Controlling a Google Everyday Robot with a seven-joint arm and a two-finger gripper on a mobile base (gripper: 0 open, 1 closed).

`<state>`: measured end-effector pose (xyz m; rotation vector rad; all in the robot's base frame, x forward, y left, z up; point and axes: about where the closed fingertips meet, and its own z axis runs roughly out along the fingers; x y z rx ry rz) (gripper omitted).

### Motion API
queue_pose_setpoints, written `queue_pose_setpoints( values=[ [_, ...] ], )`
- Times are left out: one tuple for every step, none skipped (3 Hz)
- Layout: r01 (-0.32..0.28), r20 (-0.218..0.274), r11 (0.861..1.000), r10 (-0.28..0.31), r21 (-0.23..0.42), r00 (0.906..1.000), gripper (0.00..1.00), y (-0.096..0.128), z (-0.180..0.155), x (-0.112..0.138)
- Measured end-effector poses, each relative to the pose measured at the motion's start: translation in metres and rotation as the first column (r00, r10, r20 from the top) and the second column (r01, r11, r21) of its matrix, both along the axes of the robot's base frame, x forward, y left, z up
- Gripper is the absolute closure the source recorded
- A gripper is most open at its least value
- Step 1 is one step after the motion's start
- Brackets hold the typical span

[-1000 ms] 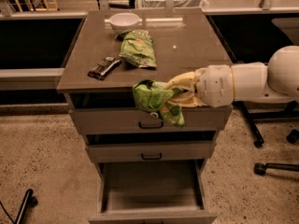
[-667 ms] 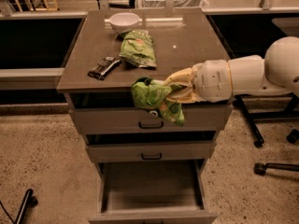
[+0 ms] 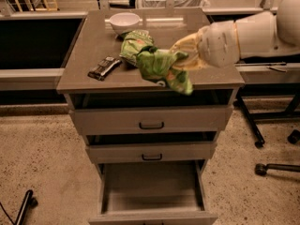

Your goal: Pick green rice chip bag from bottom drawer and place on counter

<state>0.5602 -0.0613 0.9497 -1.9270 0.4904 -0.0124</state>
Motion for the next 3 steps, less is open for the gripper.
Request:
queue_pose_setpoints(
  values=[
    [0.113, 0.047, 0.992, -0.110, -0.049, 0.9928, 1.00, -0.030, 0.025, 0.038],
    [0.226, 0.098, 0.967, -0.215, -0.116, 0.9717, 1.00, -0.070, 0.036, 0.067],
    [0.320, 0.095, 0.926, -0.307, -0.202, 0.9471, 0.83, -0.106, 0.025, 0.092]
  ],
)
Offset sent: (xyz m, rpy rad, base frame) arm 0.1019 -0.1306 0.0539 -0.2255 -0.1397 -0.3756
